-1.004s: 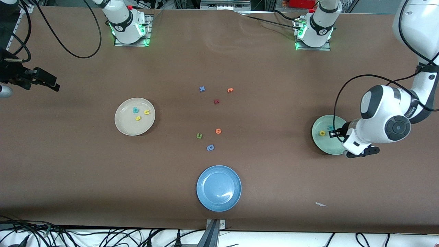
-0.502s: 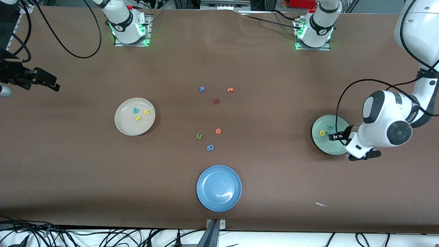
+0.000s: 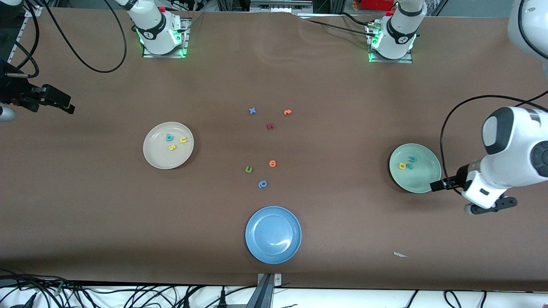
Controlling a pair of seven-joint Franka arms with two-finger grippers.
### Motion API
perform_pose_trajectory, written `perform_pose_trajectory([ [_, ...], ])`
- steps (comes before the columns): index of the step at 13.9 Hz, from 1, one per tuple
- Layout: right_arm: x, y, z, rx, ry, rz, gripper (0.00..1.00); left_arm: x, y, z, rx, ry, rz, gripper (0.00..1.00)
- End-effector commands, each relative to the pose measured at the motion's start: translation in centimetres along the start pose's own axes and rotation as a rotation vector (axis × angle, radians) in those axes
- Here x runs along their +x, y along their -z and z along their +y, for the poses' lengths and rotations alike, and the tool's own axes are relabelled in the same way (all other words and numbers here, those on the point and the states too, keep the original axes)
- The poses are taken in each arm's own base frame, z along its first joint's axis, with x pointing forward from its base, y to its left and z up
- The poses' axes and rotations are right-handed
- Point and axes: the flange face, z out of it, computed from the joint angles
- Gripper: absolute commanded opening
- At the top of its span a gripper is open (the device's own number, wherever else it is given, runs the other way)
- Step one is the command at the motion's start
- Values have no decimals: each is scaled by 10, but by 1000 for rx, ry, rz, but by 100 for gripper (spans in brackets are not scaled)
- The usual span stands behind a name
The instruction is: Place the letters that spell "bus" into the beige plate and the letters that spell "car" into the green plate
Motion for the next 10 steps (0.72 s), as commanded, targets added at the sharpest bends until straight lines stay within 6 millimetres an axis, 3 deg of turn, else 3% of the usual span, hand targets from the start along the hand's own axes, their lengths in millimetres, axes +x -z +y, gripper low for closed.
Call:
perform_pose_trajectory([
  [1,3,5,1,-10,13,7,100,-5,35,-5,20,-12,35,100],
  [4,3,5,0,-10,17,7,100,-11,69,-13,0,-17,19,100],
  [7,3,4,0,-6,15,5,100,-24,128,-26,-132,12,-93,100],
  [10,3,5,-1,-6,16,7,100,-32,159,-32,-136,-55,-119,100],
])
